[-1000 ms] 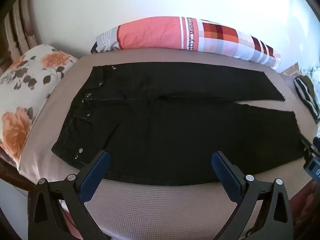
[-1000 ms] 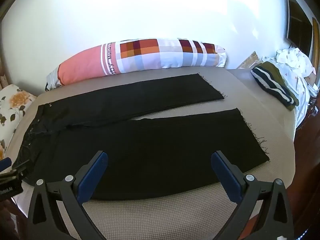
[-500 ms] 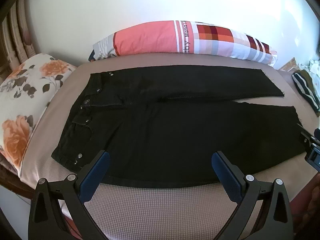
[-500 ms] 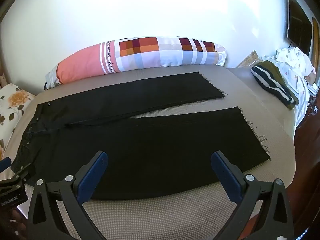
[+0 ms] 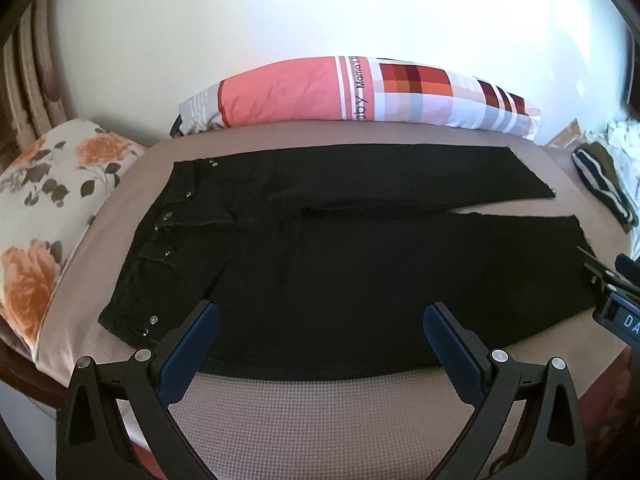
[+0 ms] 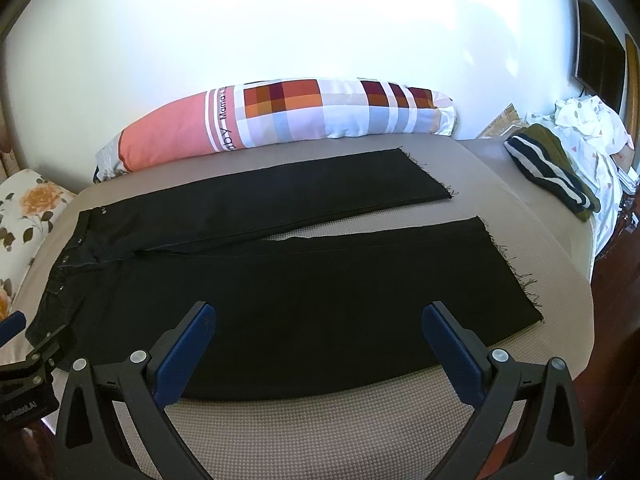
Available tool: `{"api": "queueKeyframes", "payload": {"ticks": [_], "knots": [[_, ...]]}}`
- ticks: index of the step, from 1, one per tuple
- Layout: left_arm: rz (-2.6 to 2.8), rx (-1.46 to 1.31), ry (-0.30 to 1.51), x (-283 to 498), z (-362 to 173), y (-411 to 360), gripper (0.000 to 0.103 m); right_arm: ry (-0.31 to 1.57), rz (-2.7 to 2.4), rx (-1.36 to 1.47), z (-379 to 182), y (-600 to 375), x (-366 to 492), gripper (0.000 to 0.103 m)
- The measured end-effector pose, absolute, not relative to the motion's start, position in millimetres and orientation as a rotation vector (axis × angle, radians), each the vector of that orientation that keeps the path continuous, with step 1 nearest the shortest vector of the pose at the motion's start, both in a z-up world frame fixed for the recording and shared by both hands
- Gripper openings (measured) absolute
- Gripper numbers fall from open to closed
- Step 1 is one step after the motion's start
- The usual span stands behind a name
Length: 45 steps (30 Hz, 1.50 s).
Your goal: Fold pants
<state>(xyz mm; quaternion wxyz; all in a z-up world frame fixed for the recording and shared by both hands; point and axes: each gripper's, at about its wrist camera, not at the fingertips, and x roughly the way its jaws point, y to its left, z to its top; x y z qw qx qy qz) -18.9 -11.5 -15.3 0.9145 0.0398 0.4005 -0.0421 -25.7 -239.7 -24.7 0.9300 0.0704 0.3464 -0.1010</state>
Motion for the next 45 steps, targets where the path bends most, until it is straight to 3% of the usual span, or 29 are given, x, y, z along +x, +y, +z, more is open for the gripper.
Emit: {"api": "queueKeyframes", "payload": {"ticks": [45], "knots": [[-0.025, 0.060, 0.959, -11.9, -37.1, -7.1, 0.101, 0.754, -0.195, 0.137, -34.9, -233.1, -23.8, 0.103]]}}
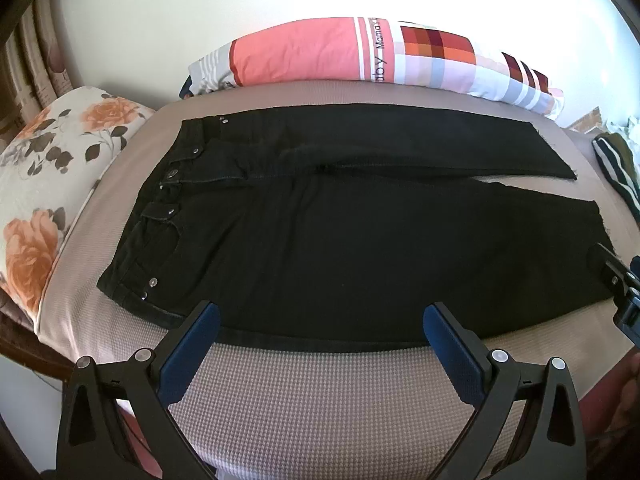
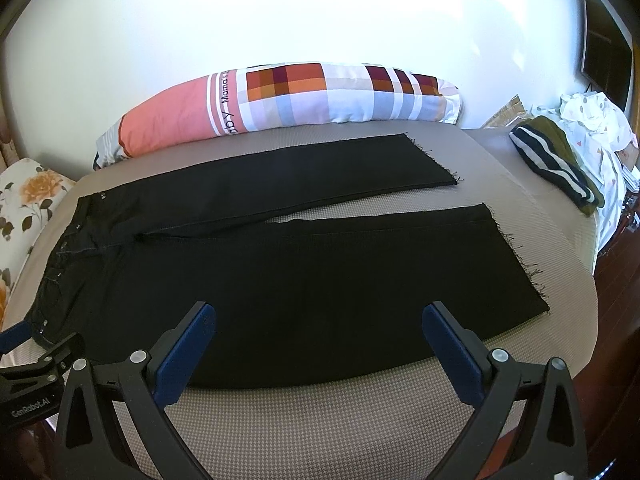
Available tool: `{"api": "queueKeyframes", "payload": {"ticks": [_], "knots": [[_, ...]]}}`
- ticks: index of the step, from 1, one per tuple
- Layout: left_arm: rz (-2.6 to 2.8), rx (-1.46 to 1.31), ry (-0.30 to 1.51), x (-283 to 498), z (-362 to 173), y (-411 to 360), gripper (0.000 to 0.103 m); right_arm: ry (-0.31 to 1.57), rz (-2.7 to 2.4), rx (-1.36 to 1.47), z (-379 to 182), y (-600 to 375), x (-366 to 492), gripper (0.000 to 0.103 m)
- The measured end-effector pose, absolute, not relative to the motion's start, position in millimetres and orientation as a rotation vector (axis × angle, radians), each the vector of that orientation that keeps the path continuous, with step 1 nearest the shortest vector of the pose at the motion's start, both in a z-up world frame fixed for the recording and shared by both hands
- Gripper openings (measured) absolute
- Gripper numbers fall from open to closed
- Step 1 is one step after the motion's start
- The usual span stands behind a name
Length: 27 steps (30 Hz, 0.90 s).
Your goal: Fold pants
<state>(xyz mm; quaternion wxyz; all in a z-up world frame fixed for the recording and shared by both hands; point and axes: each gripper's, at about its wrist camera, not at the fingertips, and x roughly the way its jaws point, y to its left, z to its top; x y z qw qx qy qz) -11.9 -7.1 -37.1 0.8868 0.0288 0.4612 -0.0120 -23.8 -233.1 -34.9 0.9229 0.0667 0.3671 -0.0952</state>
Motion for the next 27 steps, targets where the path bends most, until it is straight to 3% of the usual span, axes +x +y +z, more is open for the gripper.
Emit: {"api": "queueKeyframes", "payload": {"ticks": [27], "knots": [[-0.027, 0.064, 0.958, -12.4, -41.4, -6.6, 0.101, 0.759, -0.202, 0.132, -38.7, -231.3, -23.0, 0.103]]}}
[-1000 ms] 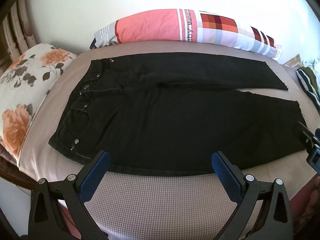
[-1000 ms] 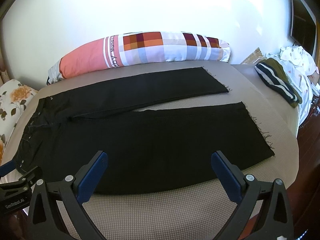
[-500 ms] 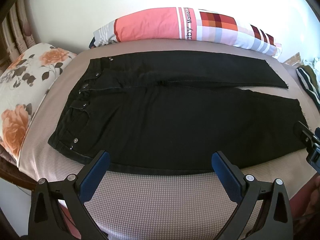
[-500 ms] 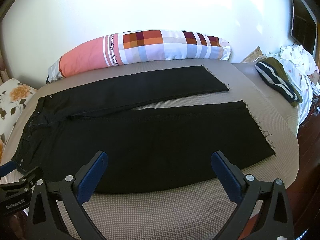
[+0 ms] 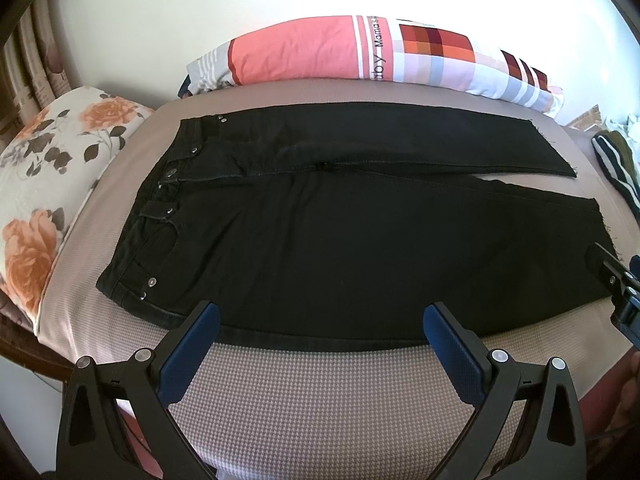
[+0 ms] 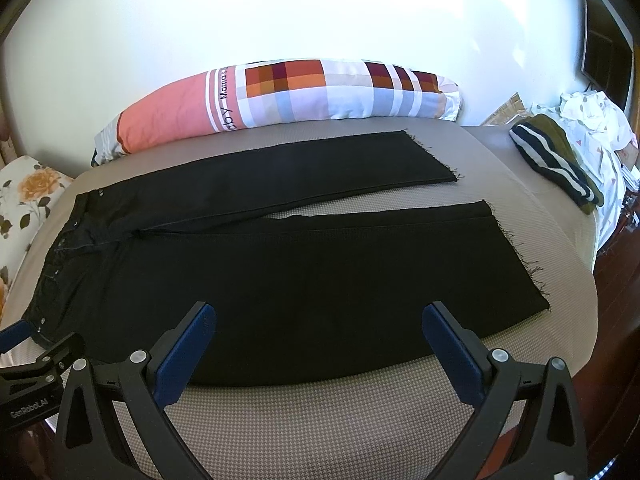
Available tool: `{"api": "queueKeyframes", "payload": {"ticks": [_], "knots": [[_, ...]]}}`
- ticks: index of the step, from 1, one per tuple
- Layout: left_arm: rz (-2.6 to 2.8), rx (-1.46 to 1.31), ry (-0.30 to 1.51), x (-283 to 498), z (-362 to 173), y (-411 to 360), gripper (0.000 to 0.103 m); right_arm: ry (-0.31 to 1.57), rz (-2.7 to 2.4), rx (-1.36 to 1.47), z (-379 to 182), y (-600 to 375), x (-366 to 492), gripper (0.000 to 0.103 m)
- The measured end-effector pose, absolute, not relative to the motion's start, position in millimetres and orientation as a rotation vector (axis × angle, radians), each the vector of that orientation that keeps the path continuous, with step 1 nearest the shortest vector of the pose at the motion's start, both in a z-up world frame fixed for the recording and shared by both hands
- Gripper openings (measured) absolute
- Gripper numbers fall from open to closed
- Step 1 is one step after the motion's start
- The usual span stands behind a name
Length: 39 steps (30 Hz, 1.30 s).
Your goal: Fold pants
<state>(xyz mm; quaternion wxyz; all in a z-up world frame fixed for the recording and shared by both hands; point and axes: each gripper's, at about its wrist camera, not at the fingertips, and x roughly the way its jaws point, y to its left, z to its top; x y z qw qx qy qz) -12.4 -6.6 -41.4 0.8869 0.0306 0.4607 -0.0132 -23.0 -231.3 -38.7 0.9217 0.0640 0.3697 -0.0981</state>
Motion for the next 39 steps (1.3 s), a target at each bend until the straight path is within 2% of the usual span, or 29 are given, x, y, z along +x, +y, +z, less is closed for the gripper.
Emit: {"api": "queueKeyframes", "payload": {"ticks": [15, 21, 26, 30, 34, 39], "knots": [[-0.037, 0.055, 0.942, -4.2, -31.2, -3.1, 0.101, 0.767, -0.203, 0.150, -33.6, -234.4, -19.2, 0.103], [-0.054, 0.042, 0.911, 17.9, -16.7, 15.6, 0.101, 0.764, -0.165, 0.265, -27.4, -244.3, -12.6, 0.103], [-0.014, 0.003, 0.887, 54.0, -0.4, 60.0, 0.101, 0.646, -0.087, 0.277, -11.0, -250.9, -5.3, 0.103], [0.016, -0.063, 0.892, 87.4, 4.6, 104.0, 0.101, 0.651, -0.046, 0.236, -2.5, -249.8, 11.0, 0.103], [-0.024, -0.180, 0.905, 121.9, 4.3, 152.0, 0.099, 0.688, -0.010, 0.314, -2.2, -253.0, 35.0, 0.103], [-0.075, -0.335, 0.927, 169.9, -5.0, 208.8, 0.089, 0.731, 0.019, 0.354, -8.9, -241.5, 67.9, 0.103]]}}
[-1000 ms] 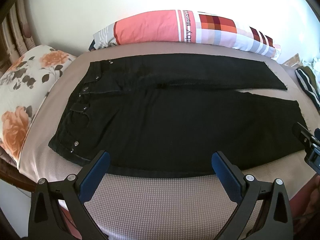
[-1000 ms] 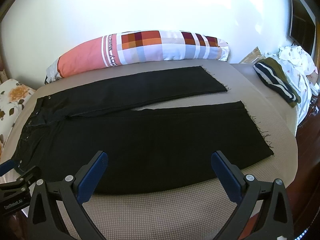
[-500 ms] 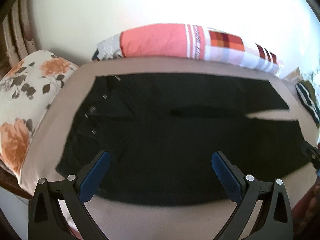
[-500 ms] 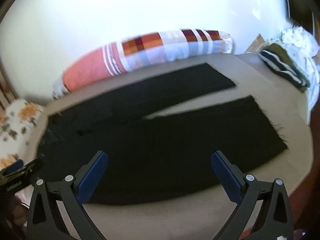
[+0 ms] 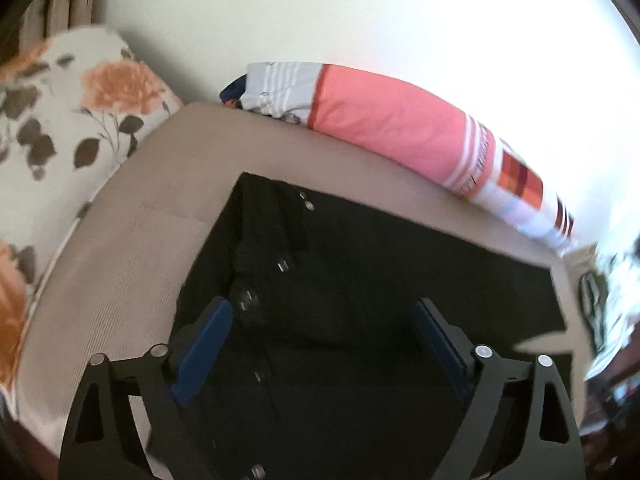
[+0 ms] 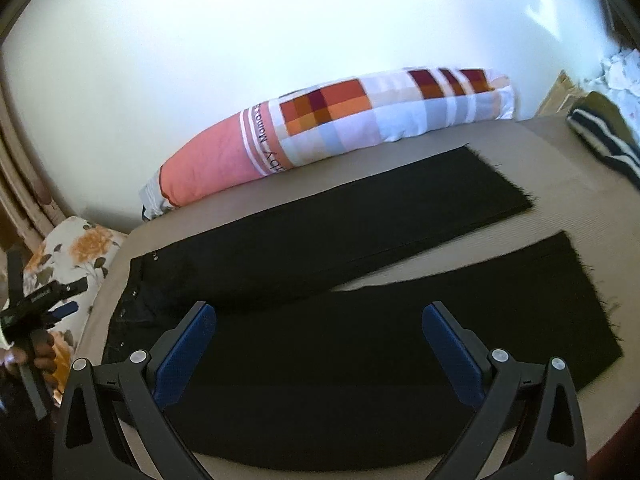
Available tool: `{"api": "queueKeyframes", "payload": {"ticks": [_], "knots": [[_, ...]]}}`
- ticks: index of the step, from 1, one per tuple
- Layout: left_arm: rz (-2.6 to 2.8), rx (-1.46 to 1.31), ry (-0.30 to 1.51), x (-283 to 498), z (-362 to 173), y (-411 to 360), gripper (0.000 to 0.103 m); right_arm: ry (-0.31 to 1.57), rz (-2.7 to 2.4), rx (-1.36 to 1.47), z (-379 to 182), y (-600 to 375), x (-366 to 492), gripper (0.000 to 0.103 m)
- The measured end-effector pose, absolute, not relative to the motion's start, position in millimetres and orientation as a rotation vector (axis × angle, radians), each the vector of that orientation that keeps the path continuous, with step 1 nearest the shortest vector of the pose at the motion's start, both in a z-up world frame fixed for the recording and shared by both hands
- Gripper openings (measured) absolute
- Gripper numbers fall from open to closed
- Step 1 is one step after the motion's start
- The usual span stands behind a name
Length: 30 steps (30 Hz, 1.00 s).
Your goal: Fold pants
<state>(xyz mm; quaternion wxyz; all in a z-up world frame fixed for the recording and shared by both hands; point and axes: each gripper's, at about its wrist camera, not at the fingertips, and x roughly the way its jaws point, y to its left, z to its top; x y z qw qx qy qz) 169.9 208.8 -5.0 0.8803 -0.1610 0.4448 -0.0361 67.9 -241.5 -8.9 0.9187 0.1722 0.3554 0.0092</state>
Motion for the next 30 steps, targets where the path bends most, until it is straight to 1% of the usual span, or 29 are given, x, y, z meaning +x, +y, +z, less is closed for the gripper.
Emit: {"api": "queueKeyframes", "payload": {"ticks": [2, 4, 6, 7, 9, 10, 12, 13, 15, 22, 23, 26, 27, 30], "knots": [[-0.075, -0.397, 0.939, 190.8, -12.0, 228.2, 0.088, 0.754, 0.033, 0.337, -12.4, -231.2, 83.1, 0.103], [-0.099, -0.484, 0.963, 216.7, -23.3, 249.8, 0.085, 0.780, 0.047, 0.311, -16.4, -222.1, 95.2, 0.103], [-0.125, -0.554, 0.987, 235.1, -33.5, 263.6, 0.075, 0.801, 0.072, 0.293, -20.5, -212.4, 107.3, 0.103], [-0.141, -0.614, 1.014, 250.0, -43.7, 273.6, 0.073, 0.813, 0.081, 0.286, -22.6, -206.8, 114.9, 0.103], [-0.148, -0.669, 1.045, 267.0, -56.7, 282.2, 0.062, 0.831, 0.087, 0.285, -27.0, -199.6, 125.6, 0.103], [-0.156, -0.703, 1.063, 277.7, -65.9, 287.8, 0.060, 0.845, 0.085, 0.284, -30.3, -196.0, 131.7, 0.103], [-0.164, -0.733, 1.093, 295.4, -81.3, 295.0, 0.052, 0.868, 0.087, 0.288, -35.9, -190.0, 142.0, 0.103], [-0.161, -0.743, 1.105, 302.3, -87.8, 298.2, 0.051, 0.881, 0.085, 0.288, -39.4, -186.7, 147.9, 0.103], [-0.171, -0.758, 1.117, 314.7, -98.2, 304.3, 0.044, 0.901, 0.088, 0.289, -44.7, -181.2, 158.7, 0.103], [-0.209, -0.777, 1.153, 344.6, -122.6, 319.9, 0.039, 0.938, 0.099, 0.266, -56.0, -164.8, 192.1, 0.103], [-0.228, -0.790, 1.157, 347.0, -124.6, 321.0, 0.037, 0.942, 0.101, 0.265, -57.0, -163.1, 196.3, 0.103], [-0.296, -0.812, 1.176, 353.2, -129.4, 320.6, 0.025, 0.951, 0.112, 0.263, -59.4, -158.6, 209.7, 0.103], [-0.316, -0.813, 1.180, 355.1, -129.6, 318.5, 0.022, 0.951, 0.115, 0.262, -59.8, -157.2, 214.1, 0.103], [-0.350, -0.810, 1.174, 357.0, -126.9, 316.2, 0.022, 0.951, 0.127, 0.251, -61.4, -152.9, 225.9, 0.103]]}}
